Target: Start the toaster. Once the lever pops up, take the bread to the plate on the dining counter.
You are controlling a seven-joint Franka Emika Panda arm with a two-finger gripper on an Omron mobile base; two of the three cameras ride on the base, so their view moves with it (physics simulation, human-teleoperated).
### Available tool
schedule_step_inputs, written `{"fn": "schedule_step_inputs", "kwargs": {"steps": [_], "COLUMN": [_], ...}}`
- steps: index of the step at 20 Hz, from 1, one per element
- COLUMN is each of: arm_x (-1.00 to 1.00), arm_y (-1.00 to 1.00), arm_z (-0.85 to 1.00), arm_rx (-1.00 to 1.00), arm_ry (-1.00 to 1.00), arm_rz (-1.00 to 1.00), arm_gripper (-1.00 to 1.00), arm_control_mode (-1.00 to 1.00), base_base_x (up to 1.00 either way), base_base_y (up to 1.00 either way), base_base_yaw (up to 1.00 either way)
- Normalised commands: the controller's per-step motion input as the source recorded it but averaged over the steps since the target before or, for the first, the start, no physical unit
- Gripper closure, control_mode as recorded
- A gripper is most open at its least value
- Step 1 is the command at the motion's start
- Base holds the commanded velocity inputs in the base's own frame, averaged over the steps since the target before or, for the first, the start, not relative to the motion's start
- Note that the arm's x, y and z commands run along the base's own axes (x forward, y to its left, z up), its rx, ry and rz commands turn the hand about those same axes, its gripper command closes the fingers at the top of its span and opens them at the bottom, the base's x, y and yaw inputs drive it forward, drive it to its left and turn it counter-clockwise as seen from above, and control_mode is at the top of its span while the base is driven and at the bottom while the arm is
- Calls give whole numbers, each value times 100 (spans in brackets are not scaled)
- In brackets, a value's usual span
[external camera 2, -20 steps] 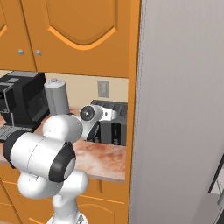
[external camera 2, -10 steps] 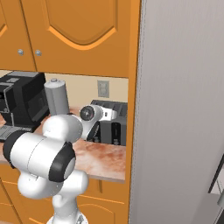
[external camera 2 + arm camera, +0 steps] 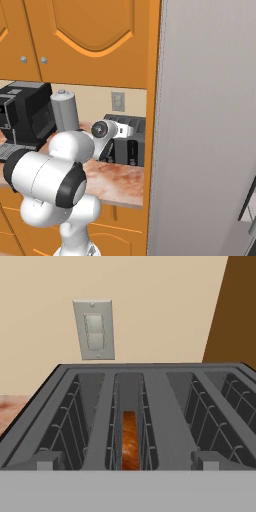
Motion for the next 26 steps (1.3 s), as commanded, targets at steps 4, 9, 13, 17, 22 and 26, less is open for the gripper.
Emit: {"fn": "schedule_step_inputs", "kwargs": {"steps": [4, 9, 13, 17, 22, 26], "arm_x": [0, 0, 0, 0, 0, 0], "arm_y": [0, 0, 0, 0, 0, 0], "arm_z": [0, 0, 0, 0, 0, 0], "arm_rx": [0, 0, 0, 0, 0, 0], "arm_ry": [0, 0, 0, 0, 0, 0], "arm_rz": [0, 0, 0, 0, 0, 0], "arm_gripper": [-100, -100, -100, -100, -100, -100], "arm_control_mode": [-100, -100, -100, -100, -100, -100], "base_base_x": [0, 0, 0, 0, 0, 0], "base_base_y": [0, 0, 0, 0, 0, 0], "base_base_yaw": [0, 0, 0, 0, 0, 0]}}
